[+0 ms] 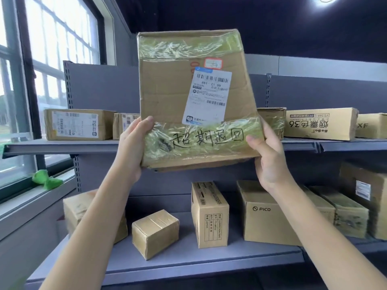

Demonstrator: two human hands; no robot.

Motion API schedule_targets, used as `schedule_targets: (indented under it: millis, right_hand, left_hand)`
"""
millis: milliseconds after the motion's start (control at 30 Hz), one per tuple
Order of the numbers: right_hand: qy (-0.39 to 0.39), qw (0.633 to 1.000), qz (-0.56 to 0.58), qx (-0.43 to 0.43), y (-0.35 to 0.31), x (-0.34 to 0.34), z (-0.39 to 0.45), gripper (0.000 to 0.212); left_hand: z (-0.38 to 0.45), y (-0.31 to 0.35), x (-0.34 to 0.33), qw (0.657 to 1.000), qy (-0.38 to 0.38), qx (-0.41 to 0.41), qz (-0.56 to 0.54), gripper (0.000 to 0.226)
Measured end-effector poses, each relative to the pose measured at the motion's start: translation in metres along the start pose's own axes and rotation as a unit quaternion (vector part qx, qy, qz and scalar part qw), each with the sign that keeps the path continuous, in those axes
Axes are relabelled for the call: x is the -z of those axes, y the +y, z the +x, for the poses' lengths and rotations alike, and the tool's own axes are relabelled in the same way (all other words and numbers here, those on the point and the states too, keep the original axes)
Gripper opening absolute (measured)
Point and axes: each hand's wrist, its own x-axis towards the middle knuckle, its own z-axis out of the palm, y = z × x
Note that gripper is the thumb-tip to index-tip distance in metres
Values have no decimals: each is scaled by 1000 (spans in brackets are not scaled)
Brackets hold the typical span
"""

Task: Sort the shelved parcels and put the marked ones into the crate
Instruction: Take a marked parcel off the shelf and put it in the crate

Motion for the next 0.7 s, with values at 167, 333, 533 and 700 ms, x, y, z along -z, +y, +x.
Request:
schedule_targets:
  millis: [167,333,533,700]
  right_hand:
    - [-21,998,-59,-6,-4,-6,-3,69]
    - [-29,994,-102,-8,-17,-16,-4,64]
    - [19,991,-129,1,-25,-21,-22,67]
    - [49,984,-172,0,-27,-8,-41,48]
  left_hand:
    - [-7,2,10,1000,2,-14,-4,29]
    - [-12,10,15,999,-21,-45,-4,32]
    - [-18,16,12,994,-58,-83,41,36]
    - [-32,4,1,990,-83,-95,55,26]
